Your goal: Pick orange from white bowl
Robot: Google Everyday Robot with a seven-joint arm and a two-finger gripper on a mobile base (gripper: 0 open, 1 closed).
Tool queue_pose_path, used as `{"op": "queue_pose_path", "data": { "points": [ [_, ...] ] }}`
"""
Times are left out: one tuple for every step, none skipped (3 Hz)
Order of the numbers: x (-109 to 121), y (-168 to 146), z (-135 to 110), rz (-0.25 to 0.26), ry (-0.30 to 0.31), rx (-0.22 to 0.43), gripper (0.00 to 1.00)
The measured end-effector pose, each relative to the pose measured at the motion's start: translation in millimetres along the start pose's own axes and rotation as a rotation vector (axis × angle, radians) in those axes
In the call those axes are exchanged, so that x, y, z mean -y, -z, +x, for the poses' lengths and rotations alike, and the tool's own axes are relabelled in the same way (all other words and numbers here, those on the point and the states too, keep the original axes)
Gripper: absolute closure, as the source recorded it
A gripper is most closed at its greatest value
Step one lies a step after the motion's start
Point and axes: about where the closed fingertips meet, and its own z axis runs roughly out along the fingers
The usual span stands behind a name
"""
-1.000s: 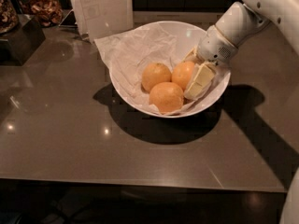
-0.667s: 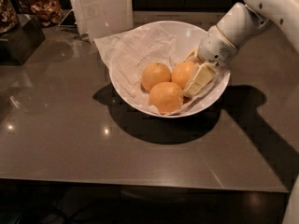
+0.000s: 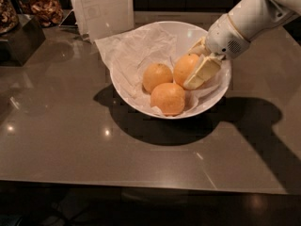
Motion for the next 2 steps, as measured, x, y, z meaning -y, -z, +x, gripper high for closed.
{"op": "queue_pose_path", "data": {
  "points": [
    [-6,35,-25,0.099,0.036,0.049,1.00],
    [-13,66,-44,0.175,0.072,0.098,1.00]
  ]
}}
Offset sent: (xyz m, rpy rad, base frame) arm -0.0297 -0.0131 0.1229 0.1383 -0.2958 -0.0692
